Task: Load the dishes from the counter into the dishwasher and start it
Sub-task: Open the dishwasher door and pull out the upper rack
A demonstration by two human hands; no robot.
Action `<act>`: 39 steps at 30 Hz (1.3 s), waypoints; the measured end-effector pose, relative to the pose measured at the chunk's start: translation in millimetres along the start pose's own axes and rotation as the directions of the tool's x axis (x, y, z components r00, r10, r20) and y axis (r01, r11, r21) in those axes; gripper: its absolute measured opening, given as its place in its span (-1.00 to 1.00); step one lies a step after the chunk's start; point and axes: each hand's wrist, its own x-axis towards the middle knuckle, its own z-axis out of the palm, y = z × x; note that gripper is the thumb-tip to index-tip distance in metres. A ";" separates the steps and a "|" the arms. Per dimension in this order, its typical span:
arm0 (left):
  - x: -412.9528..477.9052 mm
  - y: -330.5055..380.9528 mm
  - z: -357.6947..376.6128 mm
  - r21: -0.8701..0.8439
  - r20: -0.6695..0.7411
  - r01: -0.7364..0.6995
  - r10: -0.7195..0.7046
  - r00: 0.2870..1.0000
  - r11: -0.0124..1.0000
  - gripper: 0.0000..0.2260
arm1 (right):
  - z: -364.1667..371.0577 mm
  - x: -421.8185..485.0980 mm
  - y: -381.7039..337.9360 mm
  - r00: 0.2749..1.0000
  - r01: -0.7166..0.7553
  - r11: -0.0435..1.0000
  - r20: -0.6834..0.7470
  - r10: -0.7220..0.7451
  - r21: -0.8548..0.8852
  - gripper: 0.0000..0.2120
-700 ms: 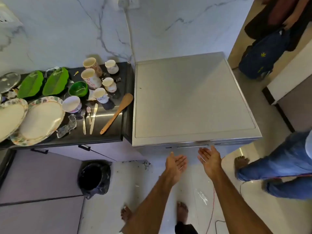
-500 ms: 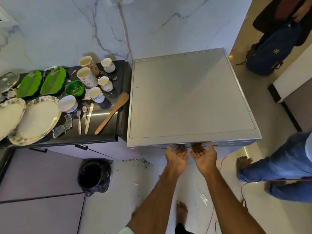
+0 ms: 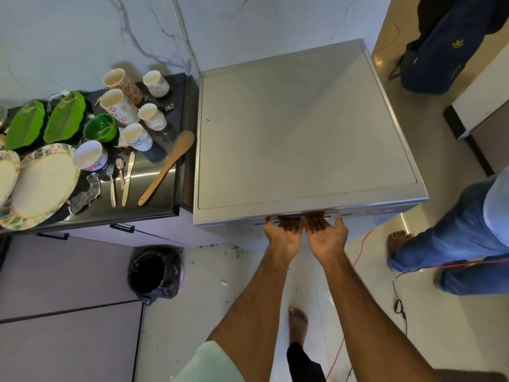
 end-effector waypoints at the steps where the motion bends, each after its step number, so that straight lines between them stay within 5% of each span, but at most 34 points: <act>1: 0.6 0.1 -1.6 0.003 0.008 -0.009 0.009 1.000 1.000 -0.51 | -0.4 -0.7 0.8 1.000 0.013 1.000 0.004 -0.013 -0.002 -0.45; 11: -32.3 -55.5 -77.8 0.016 -0.035 -0.084 0.084 0.996 0.996 -0.60 | -85.4 -48.0 26.8 0.987 0.105 0.970 -0.100 -0.130 -0.221 -0.61; 16: -46.6 -61.7 -105.6 0.053 -0.046 0.029 -0.026 0.999 0.998 -0.56 | -102.6 -72.3 28.8 0.975 0.145 0.923 -0.109 -0.195 -0.358 -0.67; 19: -57.5 -47.4 -110.6 0.319 -0.104 0.147 -0.120 0.987 0.936 -0.51 | -100.5 -75.3 27.4 0.932 0.118 0.709 -0.169 -0.321 -0.695 -0.75; 20: -66.1 -40.5 -110.5 0.471 -0.115 0.182 -0.145 0.983 0.863 -0.50 | -99.3 -79.7 25.4 0.898 0.103 0.546 -0.159 -0.411 -0.831 -0.74; 22: -82.4 -26.5 -112.4 0.814 -0.109 0.154 -0.112 0.988 0.560 -0.62 | -98.6 -92.7 19.8 0.798 0.072 0.220 -0.076 -0.598 -0.973 -0.64; 24: -89.9 -15.3 -115.8 0.980 0.088 -0.101 0.079 0.993 0.173 -0.80 | -93.4 -102.7 12.6 0.724 0.122 0.000 0.090 -0.684 -0.992 -0.64; 26: -94.3 -2.5 -108.5 0.899 0.422 -0.356 0.288 0.860 -0.254 -0.87 | -80.1 -100.4 6.4 0.694 0.232 -0.221 0.321 -0.645 -0.947 -0.71; 28: -88.0 11.2 -95.7 0.727 0.656 -0.456 0.325 0.682 -0.513 -0.95 | -63.8 -87.0 5.1 0.683 0.339 -0.416 0.525 -0.508 -0.844 -0.91; 30: -64.4 23.3 -88.6 0.616 0.720 -0.465 0.215 0.660 -0.636 -0.79 | -52.9 -62.1 10.7 0.715 0.367 -0.592 0.625 -0.315 -0.718 -0.69; 34: -26.0 32.3 -101.0 0.512 0.543 -0.298 0.035 0.839 -0.806 -0.52 | -54.1 -34.7 25.4 0.830 0.262 -0.816 0.552 -0.082 -0.515 -0.55; 39: -29.7 24.1 -141.1 0.414 0.601 -0.317 -0.005 0.799 -0.853 -0.39 | -95.6 -51.7 41.7 0.819 0.202 -0.862 0.563 -0.111 -0.464 -0.44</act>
